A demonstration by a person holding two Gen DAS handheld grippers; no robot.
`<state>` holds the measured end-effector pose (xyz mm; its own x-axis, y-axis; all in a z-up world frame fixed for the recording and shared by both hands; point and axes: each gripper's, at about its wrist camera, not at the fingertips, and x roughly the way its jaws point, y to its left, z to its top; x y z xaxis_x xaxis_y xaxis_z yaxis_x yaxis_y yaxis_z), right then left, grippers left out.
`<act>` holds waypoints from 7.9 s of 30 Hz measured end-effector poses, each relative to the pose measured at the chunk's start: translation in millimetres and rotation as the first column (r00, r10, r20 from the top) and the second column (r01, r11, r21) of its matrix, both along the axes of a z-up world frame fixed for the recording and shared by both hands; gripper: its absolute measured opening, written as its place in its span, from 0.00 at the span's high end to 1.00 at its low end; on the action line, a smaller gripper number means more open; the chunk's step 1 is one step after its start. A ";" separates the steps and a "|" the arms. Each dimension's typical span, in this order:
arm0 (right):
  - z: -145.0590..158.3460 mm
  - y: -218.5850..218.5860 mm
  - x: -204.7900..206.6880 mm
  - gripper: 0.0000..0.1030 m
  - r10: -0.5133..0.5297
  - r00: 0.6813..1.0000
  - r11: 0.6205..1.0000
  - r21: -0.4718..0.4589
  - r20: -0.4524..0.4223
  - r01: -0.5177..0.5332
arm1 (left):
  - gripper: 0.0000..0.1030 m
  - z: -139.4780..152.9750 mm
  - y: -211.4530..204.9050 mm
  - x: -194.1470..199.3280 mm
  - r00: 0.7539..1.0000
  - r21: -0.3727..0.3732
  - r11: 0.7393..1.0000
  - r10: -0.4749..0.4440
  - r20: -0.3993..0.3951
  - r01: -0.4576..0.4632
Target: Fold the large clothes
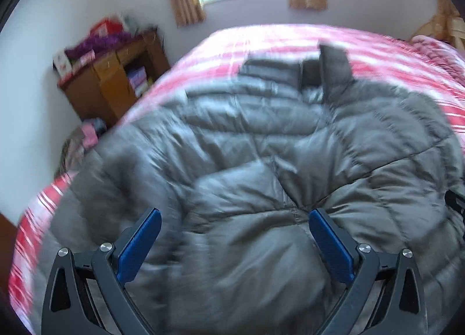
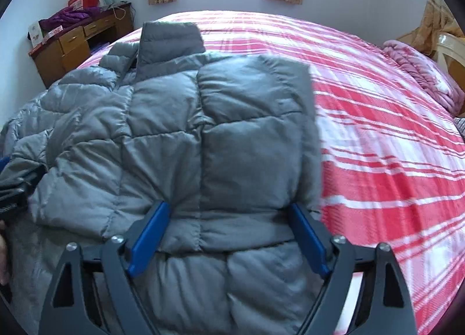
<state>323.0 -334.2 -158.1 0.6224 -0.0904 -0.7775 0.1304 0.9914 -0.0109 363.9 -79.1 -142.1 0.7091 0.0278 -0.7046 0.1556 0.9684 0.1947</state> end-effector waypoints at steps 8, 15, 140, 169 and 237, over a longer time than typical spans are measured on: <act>35.0 -2.5 -81.6 0.06 -0.019 0.995 0.999 0.045 0.098 0.014 | 0.01 60.9 102.7 -73.0 0.995 -0.014 0.998 0.068 0.079 -0.067; 28.5 23.4 -141.2 0.03 0.036 0.993 0.999 0.014 0.116 -0.038 | 0.01 36.6 217.4 -139.9 0.941 0.043 0.941 0.333 0.054 -0.336; 66.5 80.1 -40.1 0.48 -0.009 0.975 0.975 0.217 0.220 -0.040 | 0.04 79.3 11.4 13.2 0.988 -0.176 0.973 0.152 -0.007 -0.151; -4.2 79.6 -9.2 0.48 -0.013 0.998 0.993 0.114 0.069 0.005 | 0.01 -5.5 14.1 40.2 0.974 -0.138 0.970 0.179 -0.140 -0.198; 83.8 -34.1 162.9 0.00 -0.270 0.959 0.946 0.212 0.090 0.246 | 0.01 82.6 -41.6 237.8 0.953 -0.242 0.936 0.202 -0.226 -0.256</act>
